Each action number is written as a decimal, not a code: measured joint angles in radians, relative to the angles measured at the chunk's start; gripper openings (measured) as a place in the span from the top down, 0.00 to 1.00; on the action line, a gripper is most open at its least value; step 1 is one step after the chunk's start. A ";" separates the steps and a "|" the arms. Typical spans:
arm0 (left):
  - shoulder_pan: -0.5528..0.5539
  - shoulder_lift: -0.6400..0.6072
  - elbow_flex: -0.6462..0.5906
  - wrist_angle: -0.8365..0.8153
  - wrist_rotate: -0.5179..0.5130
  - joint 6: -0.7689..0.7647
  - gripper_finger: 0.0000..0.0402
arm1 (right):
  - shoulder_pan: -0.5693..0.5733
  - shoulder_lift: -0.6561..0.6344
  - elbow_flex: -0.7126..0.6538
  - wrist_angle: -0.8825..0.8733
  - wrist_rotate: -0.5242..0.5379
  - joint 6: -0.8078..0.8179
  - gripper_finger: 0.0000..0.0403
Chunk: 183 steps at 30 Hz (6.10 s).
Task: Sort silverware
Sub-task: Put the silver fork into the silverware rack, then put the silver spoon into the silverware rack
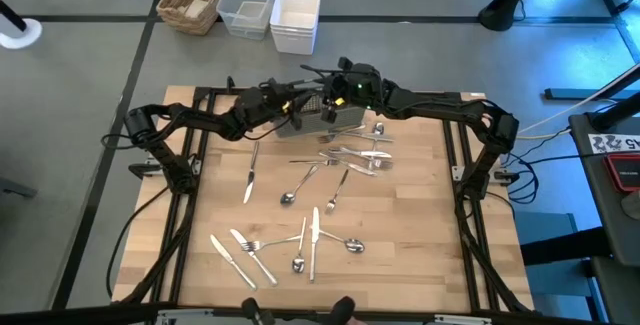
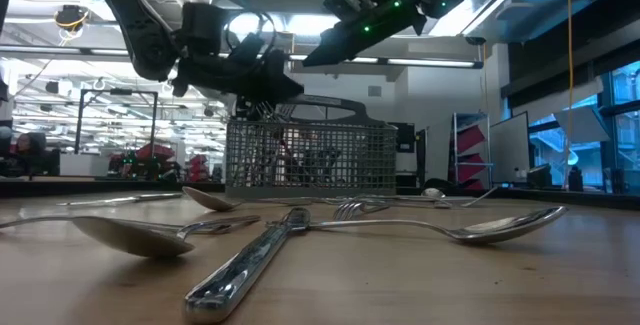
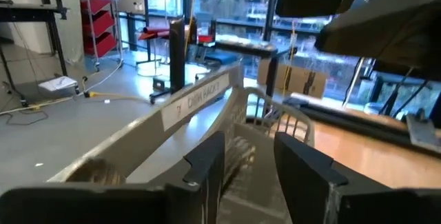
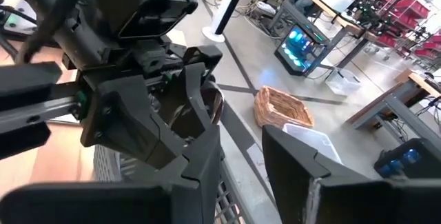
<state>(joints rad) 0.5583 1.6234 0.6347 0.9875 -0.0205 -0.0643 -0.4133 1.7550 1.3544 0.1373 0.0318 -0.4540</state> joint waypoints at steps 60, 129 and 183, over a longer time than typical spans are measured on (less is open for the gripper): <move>-0.398 -0.008 0.016 -0.773 0.225 -0.745 0.70 | 0.001 -0.531 0.001 -0.669 0.065 -0.051 0.72; -0.579 -0.076 0.215 -1.398 -0.115 -0.530 0.98 | 0.000 -0.530 0.001 -0.715 0.065 -0.038 0.72; -0.213 0.017 0.877 -2.199 -0.822 1.381 0.95 | -0.008 -0.534 0.000 -0.825 0.054 0.100 0.72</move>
<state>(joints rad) 0.3450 1.6408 1.5116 -1.2119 -0.8421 1.3165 -0.4211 1.2209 1.3548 -0.6876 0.0862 -0.3539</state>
